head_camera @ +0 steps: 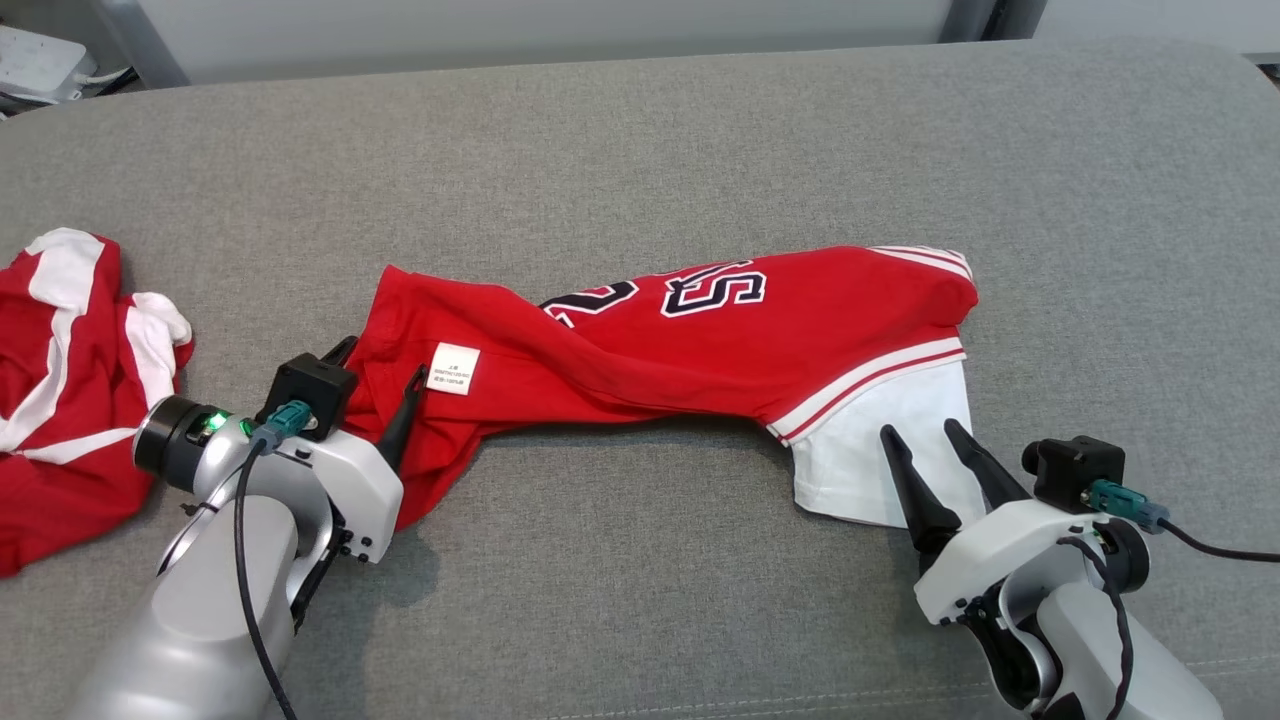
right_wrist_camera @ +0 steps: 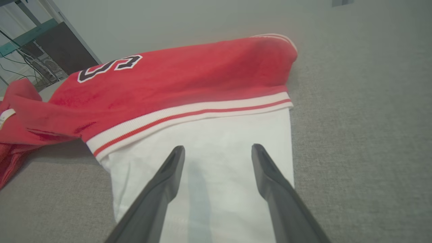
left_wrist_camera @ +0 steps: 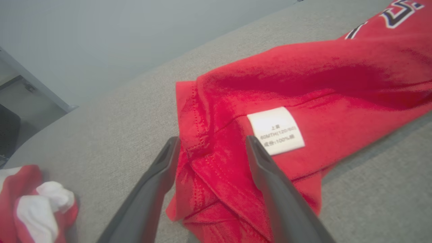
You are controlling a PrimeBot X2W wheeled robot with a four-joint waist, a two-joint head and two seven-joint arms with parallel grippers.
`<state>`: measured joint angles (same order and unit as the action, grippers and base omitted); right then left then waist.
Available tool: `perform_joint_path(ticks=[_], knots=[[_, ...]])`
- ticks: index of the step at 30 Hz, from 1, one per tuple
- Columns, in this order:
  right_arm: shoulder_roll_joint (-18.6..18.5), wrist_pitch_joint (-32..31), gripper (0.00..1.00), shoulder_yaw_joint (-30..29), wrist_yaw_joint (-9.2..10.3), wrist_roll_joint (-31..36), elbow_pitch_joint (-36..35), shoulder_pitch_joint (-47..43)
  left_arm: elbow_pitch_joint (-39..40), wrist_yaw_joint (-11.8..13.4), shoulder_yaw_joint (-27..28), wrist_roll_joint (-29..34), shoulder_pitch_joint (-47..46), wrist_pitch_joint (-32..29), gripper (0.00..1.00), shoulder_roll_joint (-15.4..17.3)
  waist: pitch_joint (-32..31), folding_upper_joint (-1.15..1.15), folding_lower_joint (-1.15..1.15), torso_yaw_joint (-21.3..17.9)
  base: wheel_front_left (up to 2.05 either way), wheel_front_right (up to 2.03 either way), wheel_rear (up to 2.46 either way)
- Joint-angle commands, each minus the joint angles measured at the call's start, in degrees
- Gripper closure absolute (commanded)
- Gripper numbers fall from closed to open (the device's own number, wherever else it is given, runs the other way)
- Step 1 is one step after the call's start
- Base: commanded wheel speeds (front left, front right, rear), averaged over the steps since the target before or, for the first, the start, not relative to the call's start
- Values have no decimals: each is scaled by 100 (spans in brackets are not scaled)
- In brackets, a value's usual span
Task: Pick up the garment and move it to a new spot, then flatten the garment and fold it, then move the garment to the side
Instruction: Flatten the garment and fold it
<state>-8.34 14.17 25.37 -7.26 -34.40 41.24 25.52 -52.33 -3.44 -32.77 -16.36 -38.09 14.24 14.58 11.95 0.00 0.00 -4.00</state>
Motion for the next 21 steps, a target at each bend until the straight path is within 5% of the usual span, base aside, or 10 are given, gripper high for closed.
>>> perform_joint_path(ticks=[1,2,15,18,21], knots=[[24,83,0,81,-23,-15,-156,37,-127,-119,413,-319,-330,75,0,149,49,0,0,-38,0,0,0],[19,83,0,70,-23,-2,-193,80,-570,-373,478,-821,-514,49,0,30,123,0,0,-103,0,0,0],[25,83,0,39,-23,12,-240,102,-420,-403,-156,-1657,-639,47,0,203,205,0,0,-205,0,0,0],[30,83,0,25,-23,14,-246,98,-400,-403,-236,-1811,-670,53,21,262,217,0,0,-216,0,0,0],[29,83,0,2,-23,22,-262,97,-378,-403,-353,-1930,-685,58,55,311,233,0,0,-214,0,0,0]])
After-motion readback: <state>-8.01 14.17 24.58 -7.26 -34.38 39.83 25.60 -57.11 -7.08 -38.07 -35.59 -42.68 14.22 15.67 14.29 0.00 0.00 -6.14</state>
